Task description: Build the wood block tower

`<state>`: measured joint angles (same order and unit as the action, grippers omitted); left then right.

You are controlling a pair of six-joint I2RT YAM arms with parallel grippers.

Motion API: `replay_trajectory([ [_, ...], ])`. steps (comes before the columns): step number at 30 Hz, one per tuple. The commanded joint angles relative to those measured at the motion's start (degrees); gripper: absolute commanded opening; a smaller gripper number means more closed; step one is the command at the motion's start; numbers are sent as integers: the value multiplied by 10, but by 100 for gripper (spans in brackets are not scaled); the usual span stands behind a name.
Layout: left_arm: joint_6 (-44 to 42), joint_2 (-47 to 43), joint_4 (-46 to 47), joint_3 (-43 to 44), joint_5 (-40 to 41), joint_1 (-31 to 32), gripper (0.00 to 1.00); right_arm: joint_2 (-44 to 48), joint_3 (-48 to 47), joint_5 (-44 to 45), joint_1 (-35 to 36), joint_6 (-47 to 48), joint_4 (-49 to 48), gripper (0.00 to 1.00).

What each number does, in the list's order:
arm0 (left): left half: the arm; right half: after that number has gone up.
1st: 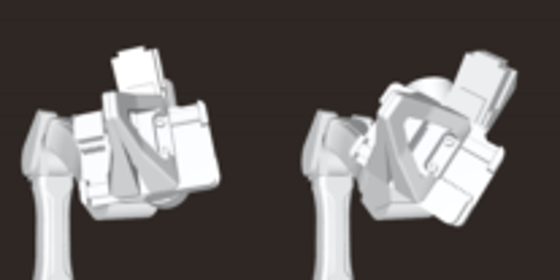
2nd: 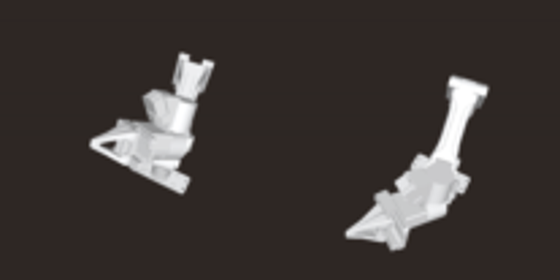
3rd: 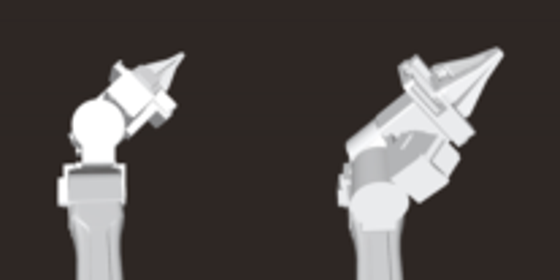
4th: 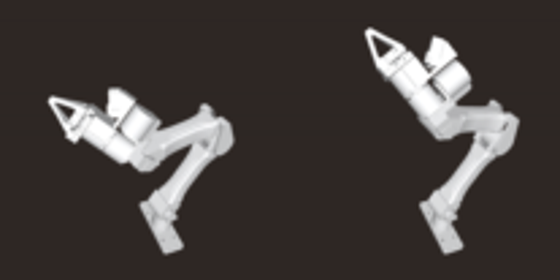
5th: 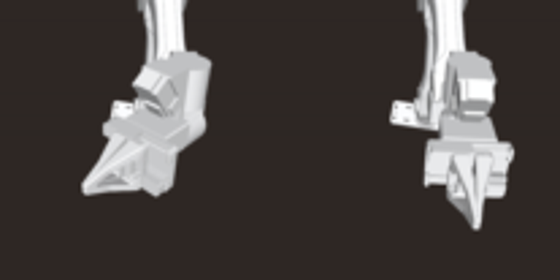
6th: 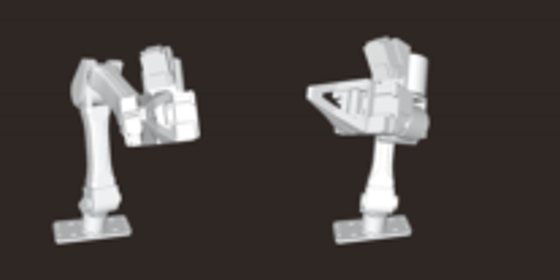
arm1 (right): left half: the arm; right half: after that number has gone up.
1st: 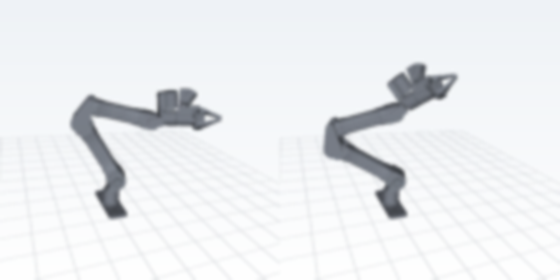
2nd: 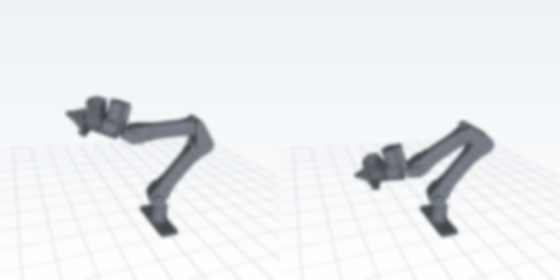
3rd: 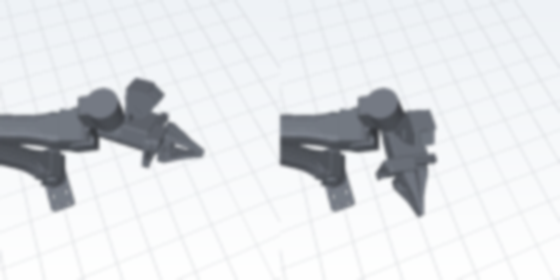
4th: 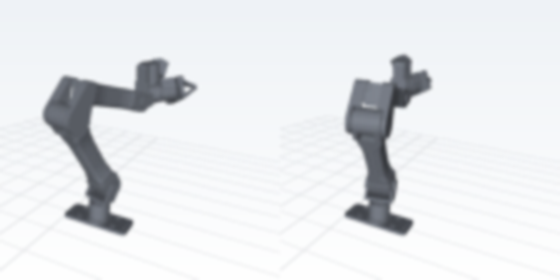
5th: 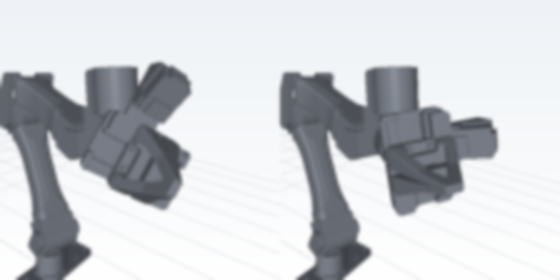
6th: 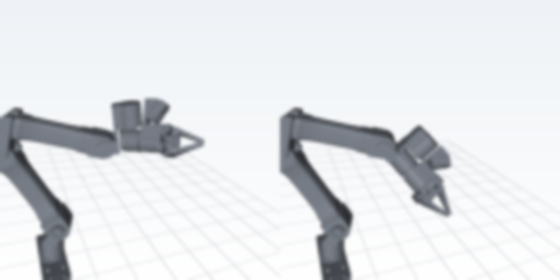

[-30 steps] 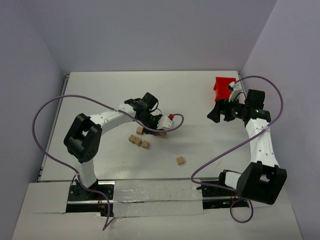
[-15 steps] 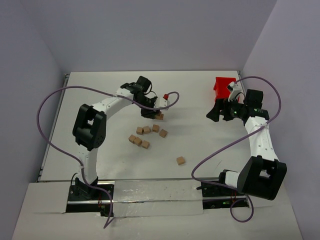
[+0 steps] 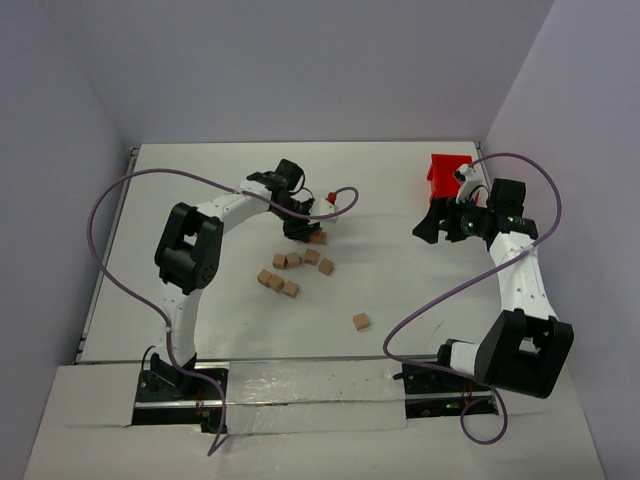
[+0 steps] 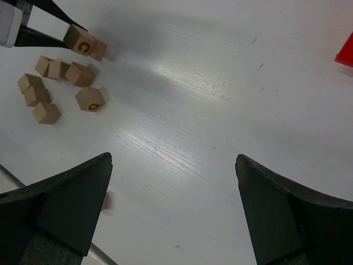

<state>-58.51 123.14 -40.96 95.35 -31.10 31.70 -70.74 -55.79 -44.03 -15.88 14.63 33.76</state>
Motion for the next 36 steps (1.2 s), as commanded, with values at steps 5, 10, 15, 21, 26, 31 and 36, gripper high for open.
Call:
replay_trajectory([
  [5, 21, -36, 67, -61, -19, 0, 1, 8, -8, -5, 4, -2, -8, 100],
  [10, 36, -61, 98, -106, -16, 8, 0, 16, -12, -4, 4, 0, -2, 100],
  [15, 58, -94, 127, -162, -9, 27, 0, 28, -11, -3, 4, -3, 2, 100],
  [21, 98, -135, 162, -219, -2, 53, 0, 45, -5, -4, 4, -5, 6, 100],
  [26, 127, -174, 191, -278, 13, 82, 0, 60, -8, 0, 4, -2, 14, 100],
  [31, 151, -211, 217, -334, 20, 108, 0, 72, -8, 1, 4, 0, 21, 100],
  [36, 177, -240, 224, -369, 21, 136, 0, 79, -5, 0, 4, -3, 23, 100],
])
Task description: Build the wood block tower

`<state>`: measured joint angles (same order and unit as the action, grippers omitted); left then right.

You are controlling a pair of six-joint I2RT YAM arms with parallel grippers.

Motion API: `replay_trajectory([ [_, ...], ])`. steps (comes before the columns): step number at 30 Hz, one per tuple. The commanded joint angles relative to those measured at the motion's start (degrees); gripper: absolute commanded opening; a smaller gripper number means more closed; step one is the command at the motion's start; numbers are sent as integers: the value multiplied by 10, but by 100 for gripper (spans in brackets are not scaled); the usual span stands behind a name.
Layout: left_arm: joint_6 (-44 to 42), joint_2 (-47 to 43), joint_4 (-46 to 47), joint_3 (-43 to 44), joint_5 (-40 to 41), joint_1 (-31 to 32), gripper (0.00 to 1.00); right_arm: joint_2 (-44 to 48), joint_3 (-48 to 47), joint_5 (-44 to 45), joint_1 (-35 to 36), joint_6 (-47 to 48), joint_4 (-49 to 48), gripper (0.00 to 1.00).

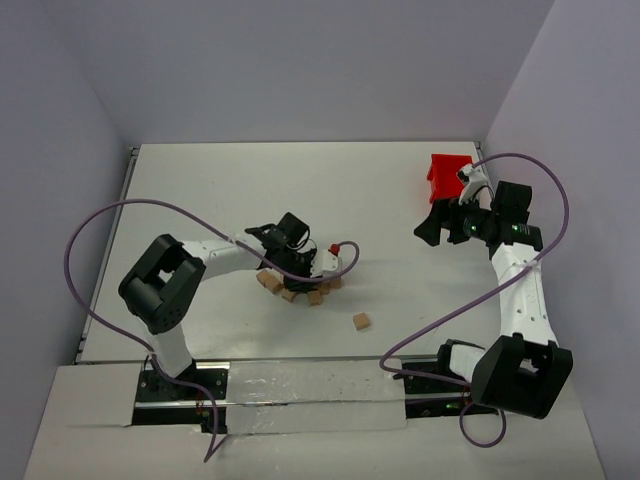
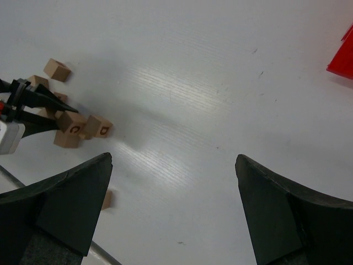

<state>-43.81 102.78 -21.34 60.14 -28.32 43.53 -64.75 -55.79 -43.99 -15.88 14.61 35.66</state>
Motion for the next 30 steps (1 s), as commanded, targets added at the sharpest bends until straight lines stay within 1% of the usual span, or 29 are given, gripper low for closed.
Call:
replay_trajectory([
  [1, 30, -36, 28, -17, -4, 20, 0, 19, -5, 0, 4, -2, 4, 100],
  [5, 43, -33, 28, -5, 11, 19, 0, 20, -5, -2, 4, -2, 2, 100],
  [7, 43, -19, 17, 21, 20, 17, 0, 17, -7, -6, 4, 0, 4, 100],
  [12, 52, 25, -8, 99, 2, -17, 0, 10, -7, -7, 5, 3, -2, 100],
  [21, 22, 103, -50, 201, 4, -75, 0, -16, -3, -12, 8, -4, -24, 100],
  [26, 14, 131, -57, 220, 6, -79, 0, -31, 0, -13, 14, -9, -33, 100],
  [30, 10, 144, -59, 218, 3, -79, 0, -37, 3, -8, 22, -4, -33, 100],
])
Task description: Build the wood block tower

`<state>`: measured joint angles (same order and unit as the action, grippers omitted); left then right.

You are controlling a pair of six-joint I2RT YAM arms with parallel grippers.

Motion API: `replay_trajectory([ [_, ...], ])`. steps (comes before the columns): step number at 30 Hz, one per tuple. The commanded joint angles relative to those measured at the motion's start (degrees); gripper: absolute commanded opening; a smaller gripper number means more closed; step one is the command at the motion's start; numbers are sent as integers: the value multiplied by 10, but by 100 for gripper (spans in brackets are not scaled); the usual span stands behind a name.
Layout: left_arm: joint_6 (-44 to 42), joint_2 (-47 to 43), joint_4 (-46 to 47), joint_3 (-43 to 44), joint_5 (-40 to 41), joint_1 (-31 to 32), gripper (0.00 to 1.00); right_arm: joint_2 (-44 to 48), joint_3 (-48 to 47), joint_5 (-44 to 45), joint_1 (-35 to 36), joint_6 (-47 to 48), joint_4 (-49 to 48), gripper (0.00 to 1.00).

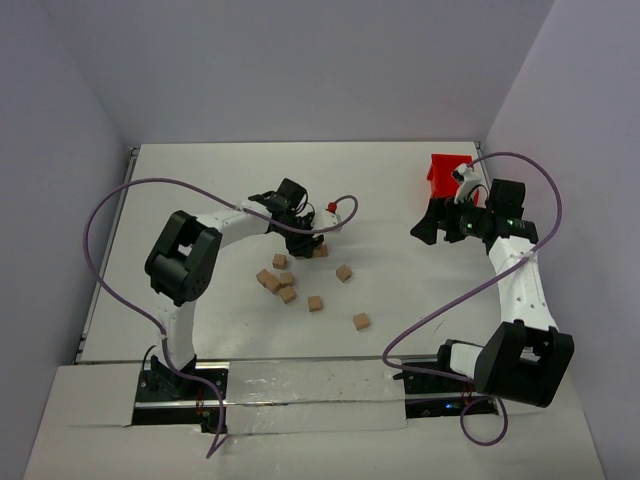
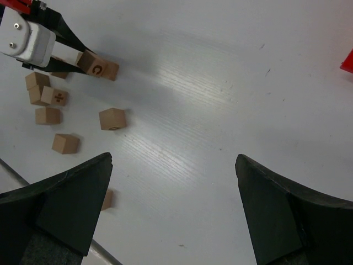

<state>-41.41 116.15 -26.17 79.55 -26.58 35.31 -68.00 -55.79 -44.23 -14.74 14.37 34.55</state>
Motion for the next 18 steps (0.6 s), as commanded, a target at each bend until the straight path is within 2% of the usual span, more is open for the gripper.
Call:
replay_trajectory([
  [1, -18, 12, -10, 21, -17, 3, 0, -6, 5, -3, 13, 0, -22, 100],
  [6, -24, 9, -9, 14, -25, 2, 0, -3, 16, 18, 31, -6, -32, 100],
  [8, -21, 8, -9, 12, -27, 3, 4, -3, 21, 26, 38, -10, -39, 100],
  [10, -16, 6, -5, 8, -23, 3, 15, -2, 26, 35, 46, -22, -45, 100],
  [18, -1, -16, 9, -10, -18, 5, 48, 5, 32, 47, 55, -43, -52, 100],
])
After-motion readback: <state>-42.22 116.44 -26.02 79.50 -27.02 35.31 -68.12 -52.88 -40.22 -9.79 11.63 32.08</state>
